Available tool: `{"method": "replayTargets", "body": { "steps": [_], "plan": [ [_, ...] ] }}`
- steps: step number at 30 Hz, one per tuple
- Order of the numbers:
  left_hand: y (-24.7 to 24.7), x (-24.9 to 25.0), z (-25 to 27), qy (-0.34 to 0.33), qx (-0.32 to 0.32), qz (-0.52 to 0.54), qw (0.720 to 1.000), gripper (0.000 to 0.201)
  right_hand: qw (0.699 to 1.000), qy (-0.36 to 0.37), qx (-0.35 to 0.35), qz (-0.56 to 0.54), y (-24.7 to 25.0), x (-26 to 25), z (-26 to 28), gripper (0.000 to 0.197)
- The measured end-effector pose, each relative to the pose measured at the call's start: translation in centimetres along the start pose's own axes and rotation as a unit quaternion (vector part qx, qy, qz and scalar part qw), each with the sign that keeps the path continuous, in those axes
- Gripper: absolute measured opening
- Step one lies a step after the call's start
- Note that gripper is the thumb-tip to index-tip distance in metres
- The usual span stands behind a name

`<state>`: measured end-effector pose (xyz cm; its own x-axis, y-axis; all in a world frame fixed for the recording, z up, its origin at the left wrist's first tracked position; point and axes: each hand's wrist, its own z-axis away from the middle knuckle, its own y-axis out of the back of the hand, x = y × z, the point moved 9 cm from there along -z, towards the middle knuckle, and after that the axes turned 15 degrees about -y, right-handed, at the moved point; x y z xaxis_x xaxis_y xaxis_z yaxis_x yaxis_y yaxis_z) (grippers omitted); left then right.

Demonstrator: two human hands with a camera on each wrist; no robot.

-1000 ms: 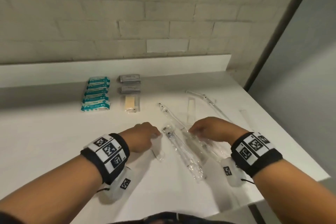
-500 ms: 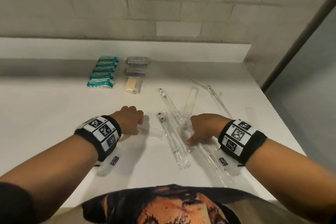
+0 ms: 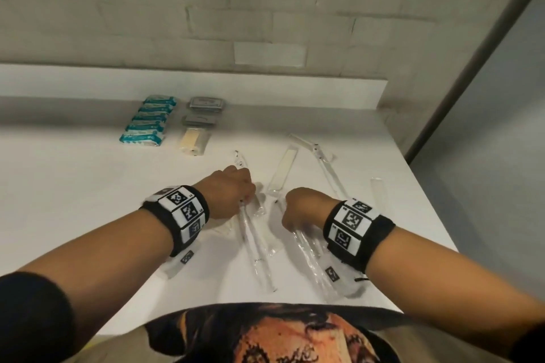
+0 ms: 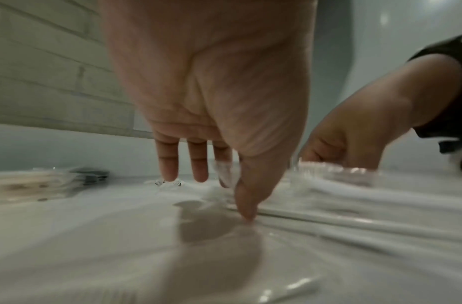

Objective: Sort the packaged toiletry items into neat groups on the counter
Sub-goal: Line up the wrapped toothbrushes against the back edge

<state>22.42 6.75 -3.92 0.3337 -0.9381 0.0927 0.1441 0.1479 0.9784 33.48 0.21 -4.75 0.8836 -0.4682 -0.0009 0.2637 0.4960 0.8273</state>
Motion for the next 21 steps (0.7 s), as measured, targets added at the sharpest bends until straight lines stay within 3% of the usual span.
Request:
{"method": "replayTargets", "body": {
  "steps": [3,6,8,10,12,14,16,21],
  "plan": [
    [0.6,0.2,-0.4,-0.024,0.001,-0.033,0.999,0.026,0.981,0.004,-0.019,-0.194,2.4,1.8,-0.3,0.012],
    [2.4,-0.6,-0.5,0.005,0.058,-0.004,0.998,0.013,0.941,-0.046,0.045,-0.331,6.2,6.2,-1.8,0.013],
    [3.4,-1.9,-0.7,0.028,0.125,0.029,0.991,0.009,0.942,-0.083,0.067,-0.317,7.0,8.6,-2.8,0.014],
    [3.3,-3.7,-1.1,0.059,0.161,0.053,0.984,0.017,0.967,-0.111,0.056,-0.221,6.1,9.9,-3.4,0.027],
    [2.2,-4.8,-1.8,0.094,0.127,0.063,0.985,0.027,0.982,-0.133,0.051,-0.125,4.8,10.5,-3.7,0.038],
    [0.5,-5.1,-2.5,0.111,0.054,0.076,0.989,0.039,0.985,-0.137,0.044,-0.099,4.2,10.5,-3.9,0.032],
    [-0.9,-5.0,-2.8,0.105,0.001,0.082,0.991,0.051,0.984,-0.133,0.028,-0.111,4.2,10.3,-3.8,0.010],
    [-0.9,-5.2,-2.6,0.107,0.020,0.009,0.994,0.059,0.959,-0.105,-0.013,-0.262,4.0,9.3,-3.5,0.025]
  ]
}}
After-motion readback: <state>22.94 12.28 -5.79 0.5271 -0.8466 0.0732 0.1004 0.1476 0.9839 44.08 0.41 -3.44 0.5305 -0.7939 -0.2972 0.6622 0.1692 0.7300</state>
